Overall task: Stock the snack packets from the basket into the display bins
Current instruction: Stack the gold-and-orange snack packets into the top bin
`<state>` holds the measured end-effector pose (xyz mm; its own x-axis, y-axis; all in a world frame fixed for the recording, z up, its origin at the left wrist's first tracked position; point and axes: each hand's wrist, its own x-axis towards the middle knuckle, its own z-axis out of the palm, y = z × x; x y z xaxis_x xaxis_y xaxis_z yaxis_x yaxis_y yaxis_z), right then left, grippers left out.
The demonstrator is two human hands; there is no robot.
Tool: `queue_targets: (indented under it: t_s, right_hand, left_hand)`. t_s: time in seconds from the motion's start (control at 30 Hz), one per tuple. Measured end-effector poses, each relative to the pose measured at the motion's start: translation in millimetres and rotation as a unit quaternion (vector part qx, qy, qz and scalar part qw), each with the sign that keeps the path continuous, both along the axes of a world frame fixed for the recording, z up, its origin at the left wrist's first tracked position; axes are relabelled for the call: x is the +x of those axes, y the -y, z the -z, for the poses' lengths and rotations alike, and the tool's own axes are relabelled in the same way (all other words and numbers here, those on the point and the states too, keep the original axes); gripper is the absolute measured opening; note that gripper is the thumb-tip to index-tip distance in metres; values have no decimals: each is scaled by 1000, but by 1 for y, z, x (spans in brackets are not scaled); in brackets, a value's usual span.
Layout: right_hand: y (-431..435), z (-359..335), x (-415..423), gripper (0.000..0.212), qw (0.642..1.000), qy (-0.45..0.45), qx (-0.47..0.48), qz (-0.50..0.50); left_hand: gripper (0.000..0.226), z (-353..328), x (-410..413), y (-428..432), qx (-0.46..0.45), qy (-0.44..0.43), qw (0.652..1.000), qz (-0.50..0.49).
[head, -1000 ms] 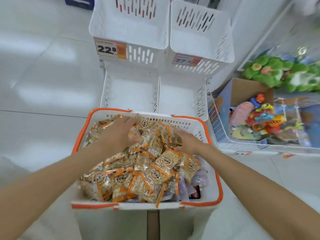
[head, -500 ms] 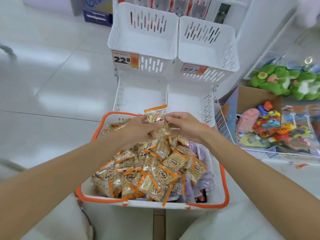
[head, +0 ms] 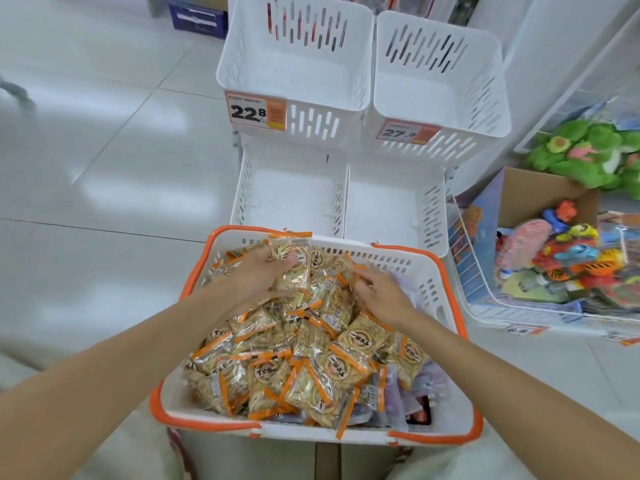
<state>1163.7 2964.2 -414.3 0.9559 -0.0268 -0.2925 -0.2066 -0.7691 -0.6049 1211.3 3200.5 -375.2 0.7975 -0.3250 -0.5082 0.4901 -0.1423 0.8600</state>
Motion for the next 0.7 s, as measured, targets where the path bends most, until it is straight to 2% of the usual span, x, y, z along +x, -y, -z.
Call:
queue_targets:
  t_s: [0.1,0.17,0.27,0.37,0.47,0.57,0.63,0.7]
  right_hand:
    - [-5,-38,12,34,990,70,97,70]
    - [-11,-63,19,34,976,63,185,91]
    - [-26,-81,19,29,964,20,258,58]
    - [-36,-85,14,27,970,41,237,32]
    - [-35,-89,13,22,971,82,222,23]
    - [-37,-89,9,19,972,137,188,26]
    - [-39,-90,8,17,969,153,193,35]
    - [-34,-92,6,18,966,141,210,45]
  left_hand:
    - [51,-7,-2,3,-31,-17,998,-55]
    - [48,-8,-2,2,-37,-19,995,-87]
    - [42,-19,-9,5,-70,-23,997,-19]
    - [43,-24,-12,11,-53,-6,999,14]
    - [48,-27,-11,11,-103,-37,994,15]
    - [39,-30,-19,15,-83,-21,989,120]
    - [55,-25,-24,20,-84,-18,986,141]
    - [69,-19,-27,23,-93,-23,988,122]
